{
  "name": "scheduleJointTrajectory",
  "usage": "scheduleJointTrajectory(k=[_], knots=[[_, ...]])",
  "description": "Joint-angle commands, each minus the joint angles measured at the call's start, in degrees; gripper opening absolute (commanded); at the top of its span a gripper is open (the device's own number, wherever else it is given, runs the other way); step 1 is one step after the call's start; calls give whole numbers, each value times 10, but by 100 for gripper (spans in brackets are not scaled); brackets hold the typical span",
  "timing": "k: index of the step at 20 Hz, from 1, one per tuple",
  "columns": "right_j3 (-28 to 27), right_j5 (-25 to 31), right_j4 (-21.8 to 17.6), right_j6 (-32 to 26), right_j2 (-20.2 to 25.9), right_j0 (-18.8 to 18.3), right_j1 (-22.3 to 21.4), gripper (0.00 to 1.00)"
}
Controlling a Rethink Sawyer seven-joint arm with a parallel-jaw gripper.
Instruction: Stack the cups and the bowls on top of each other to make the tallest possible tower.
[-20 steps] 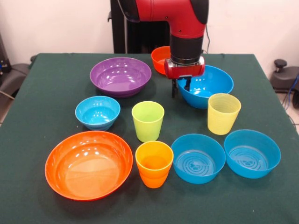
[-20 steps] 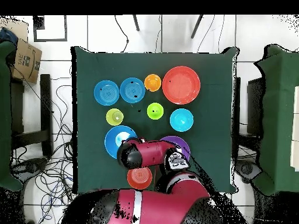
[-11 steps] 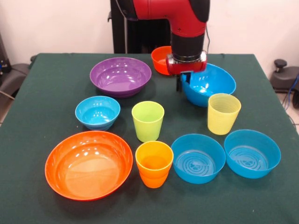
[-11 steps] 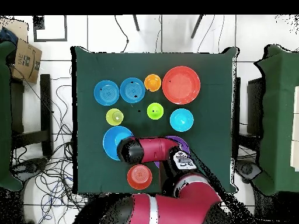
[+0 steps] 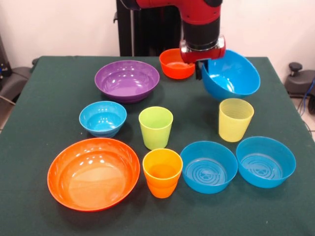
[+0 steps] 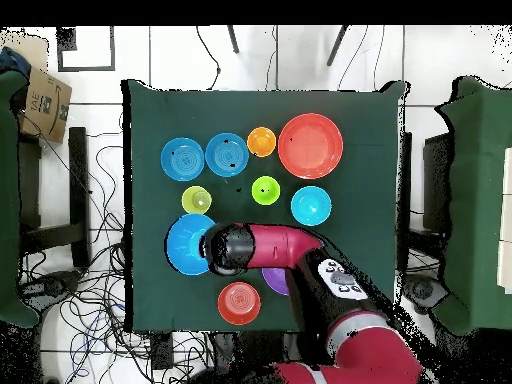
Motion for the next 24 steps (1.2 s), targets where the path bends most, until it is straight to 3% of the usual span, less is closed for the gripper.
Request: scheduleJointTrajectory(k=[1,10,14,24], knots=[[40,63,38,12,90,-21,-23,0],[43,73,37,-2,116,-59,-25,0],[14,84,28,-22,120,-87,8,0],[-69,213,23,-82,152,-168,59,0]])
